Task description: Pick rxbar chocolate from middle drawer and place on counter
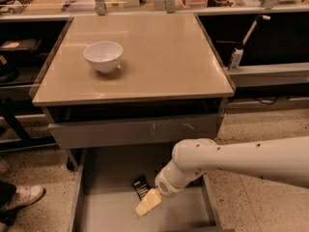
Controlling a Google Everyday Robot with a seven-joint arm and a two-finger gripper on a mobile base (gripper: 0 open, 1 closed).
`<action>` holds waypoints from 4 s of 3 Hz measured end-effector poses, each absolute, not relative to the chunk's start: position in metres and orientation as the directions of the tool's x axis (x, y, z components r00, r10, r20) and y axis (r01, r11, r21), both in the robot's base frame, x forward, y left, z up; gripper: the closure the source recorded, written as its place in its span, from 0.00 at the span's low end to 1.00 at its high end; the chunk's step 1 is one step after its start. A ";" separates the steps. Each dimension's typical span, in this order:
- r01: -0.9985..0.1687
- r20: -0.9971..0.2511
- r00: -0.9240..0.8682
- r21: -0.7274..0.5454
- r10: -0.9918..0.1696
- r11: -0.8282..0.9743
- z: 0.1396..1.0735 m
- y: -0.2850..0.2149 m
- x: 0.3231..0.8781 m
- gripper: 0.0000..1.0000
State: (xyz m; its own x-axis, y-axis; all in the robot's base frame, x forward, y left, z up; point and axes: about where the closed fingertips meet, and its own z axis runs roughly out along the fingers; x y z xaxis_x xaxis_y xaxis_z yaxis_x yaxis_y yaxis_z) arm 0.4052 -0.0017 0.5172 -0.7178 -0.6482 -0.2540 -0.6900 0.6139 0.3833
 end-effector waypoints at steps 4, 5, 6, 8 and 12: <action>-0.625 -0.248 -0.780 0.367 -0.575 0.689 0.470 0.004 0.424 0.00; -0.615 -0.262 -0.788 0.378 -0.557 0.692 0.446 0.017 0.418 0.00; -0.615 -0.301 -0.789 0.375 -0.536 0.694 0.434 0.027 0.424 0.00; -0.626 -0.344 -0.778 0.358 -0.526 0.693 0.419 0.037 0.446 0.00; -0.628 -0.318 -0.777 0.348 -0.543 0.696 0.387 0.045 0.464 0.00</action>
Offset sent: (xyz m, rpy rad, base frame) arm 0.0309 0.0000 -0.0716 -0.0357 0.0168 -0.1727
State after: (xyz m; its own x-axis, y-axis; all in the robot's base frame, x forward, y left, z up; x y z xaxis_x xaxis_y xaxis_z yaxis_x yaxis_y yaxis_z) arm 0.4643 0.0450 0.3870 -0.7774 -0.5427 -0.3180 -0.6281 0.6961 0.3477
